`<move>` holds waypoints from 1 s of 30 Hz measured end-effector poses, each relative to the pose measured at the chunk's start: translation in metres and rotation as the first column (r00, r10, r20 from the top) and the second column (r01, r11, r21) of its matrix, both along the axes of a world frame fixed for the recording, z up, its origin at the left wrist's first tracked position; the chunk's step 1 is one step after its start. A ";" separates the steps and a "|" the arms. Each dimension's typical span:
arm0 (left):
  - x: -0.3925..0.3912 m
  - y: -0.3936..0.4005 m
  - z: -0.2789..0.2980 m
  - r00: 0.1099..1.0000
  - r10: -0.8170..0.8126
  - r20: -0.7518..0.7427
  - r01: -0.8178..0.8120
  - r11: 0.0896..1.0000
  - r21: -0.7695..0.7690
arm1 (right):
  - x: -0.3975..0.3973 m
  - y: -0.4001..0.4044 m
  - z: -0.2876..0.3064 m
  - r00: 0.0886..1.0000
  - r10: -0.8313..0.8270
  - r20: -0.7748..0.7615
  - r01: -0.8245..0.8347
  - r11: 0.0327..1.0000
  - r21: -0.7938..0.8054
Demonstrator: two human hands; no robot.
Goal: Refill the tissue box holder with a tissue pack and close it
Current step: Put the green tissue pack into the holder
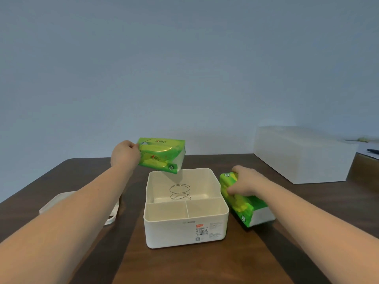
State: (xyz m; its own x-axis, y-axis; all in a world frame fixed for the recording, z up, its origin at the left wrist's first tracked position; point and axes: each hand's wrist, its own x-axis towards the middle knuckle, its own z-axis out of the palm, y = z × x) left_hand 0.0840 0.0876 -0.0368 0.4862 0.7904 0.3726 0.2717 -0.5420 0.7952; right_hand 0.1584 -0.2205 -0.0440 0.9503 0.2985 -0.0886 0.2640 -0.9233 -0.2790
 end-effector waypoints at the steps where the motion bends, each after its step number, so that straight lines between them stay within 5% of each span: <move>1: 0.003 0.007 -0.005 1.000 0.015 -0.021 -0.015 1.000 -0.010 | 0.004 0.001 0.006 1.000 -0.010 0.029 0.009 0.999 0.032; 8: 0.020 0.033 -0.035 0.968 0.009 -0.253 -0.030 0.996 -0.080 | 0.010 0.026 0.058 0.977 0.072 0.202 -0.104 0.983 0.150; 14: 0.020 0.029 -0.056 0.920 -0.107 -0.376 0.089 0.994 -0.064 | -0.008 0.062 0.080 0.893 0.369 0.257 -0.406 0.907 0.108; 21: 0.005 0.025 -0.046 0.928 -0.158 -0.337 0.134 0.987 -0.093 | -0.031 0.087 0.073 0.715 0.692 0.100 -0.687 0.722 -0.086; 30: -0.031 0.017 -0.040 0.905 -0.208 -0.371 0.176 0.977 -0.118 | -0.035 0.102 0.060 0.610 0.792 -0.015 -0.777 0.595 -0.205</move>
State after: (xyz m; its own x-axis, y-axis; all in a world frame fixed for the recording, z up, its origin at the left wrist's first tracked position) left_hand 0.0535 0.1043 -0.0765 0.7237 0.6866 0.0694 0.4582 -0.5533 0.6957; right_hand 0.1229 -0.1180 0.0162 0.3613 0.9182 -0.1623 0.9217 -0.3781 -0.0872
